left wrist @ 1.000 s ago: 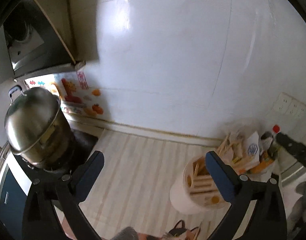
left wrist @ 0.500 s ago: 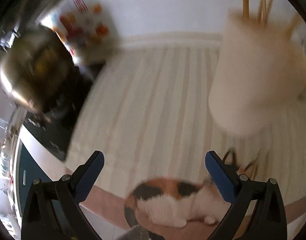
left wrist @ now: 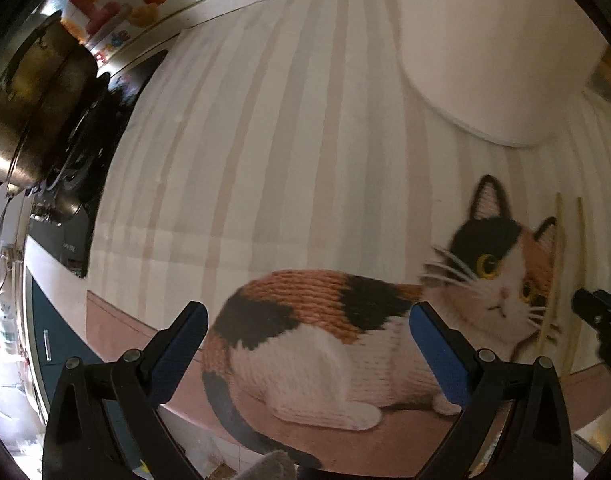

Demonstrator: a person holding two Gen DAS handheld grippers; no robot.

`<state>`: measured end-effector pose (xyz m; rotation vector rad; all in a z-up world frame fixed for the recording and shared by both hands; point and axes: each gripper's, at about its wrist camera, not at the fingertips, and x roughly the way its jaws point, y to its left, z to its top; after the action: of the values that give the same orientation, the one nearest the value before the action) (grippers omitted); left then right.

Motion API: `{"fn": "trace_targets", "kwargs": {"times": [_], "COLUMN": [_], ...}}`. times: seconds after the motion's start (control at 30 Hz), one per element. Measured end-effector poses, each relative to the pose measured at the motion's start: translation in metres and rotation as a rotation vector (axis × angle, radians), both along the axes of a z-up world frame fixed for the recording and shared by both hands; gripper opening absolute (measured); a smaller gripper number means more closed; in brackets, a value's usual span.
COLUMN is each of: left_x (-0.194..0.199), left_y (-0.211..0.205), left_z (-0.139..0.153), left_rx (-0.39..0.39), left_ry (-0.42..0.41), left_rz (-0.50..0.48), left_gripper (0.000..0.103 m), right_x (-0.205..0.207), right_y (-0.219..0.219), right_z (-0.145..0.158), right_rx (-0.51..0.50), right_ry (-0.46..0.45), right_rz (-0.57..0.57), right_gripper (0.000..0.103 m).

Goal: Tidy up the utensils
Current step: 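Move both open tools back down to the last chopsticks, then close the left tool on a chopstick while the right tool grasps another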

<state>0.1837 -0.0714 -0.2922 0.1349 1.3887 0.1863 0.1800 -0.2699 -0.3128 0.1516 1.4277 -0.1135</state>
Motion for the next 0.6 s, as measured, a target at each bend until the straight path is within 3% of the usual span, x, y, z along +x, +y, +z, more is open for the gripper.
{"fn": "trace_targets", "kwargs": {"times": [0.13,0.33,0.5,0.6], "left_x": [0.001,0.002,0.000,0.001], "left_y": [-0.022,-0.068,-0.112,-0.132], "left_z": [0.007,0.011,0.006,0.001], "left_rx": [-0.045,-0.155,-0.223,-0.208], "left_ry": [-0.012,0.014,0.059,0.077], "left_rz": [-0.045,-0.153,-0.241,-0.289], "left_gripper": [0.102,0.101,0.082,0.082], "right_x": [-0.008,-0.021,-0.039,-0.048], "right_y": [0.003,-0.050,-0.118,-0.147], "right_z": [-0.009,-0.003,0.000,0.001], "right_rx": [-0.069,-0.109,-0.141,-0.145], "right_ry": [0.030,0.021,0.029,0.030], "right_rz": [0.060,-0.011,-0.113,-0.159], "right_gripper": [0.007,0.007,0.007,0.007]}}
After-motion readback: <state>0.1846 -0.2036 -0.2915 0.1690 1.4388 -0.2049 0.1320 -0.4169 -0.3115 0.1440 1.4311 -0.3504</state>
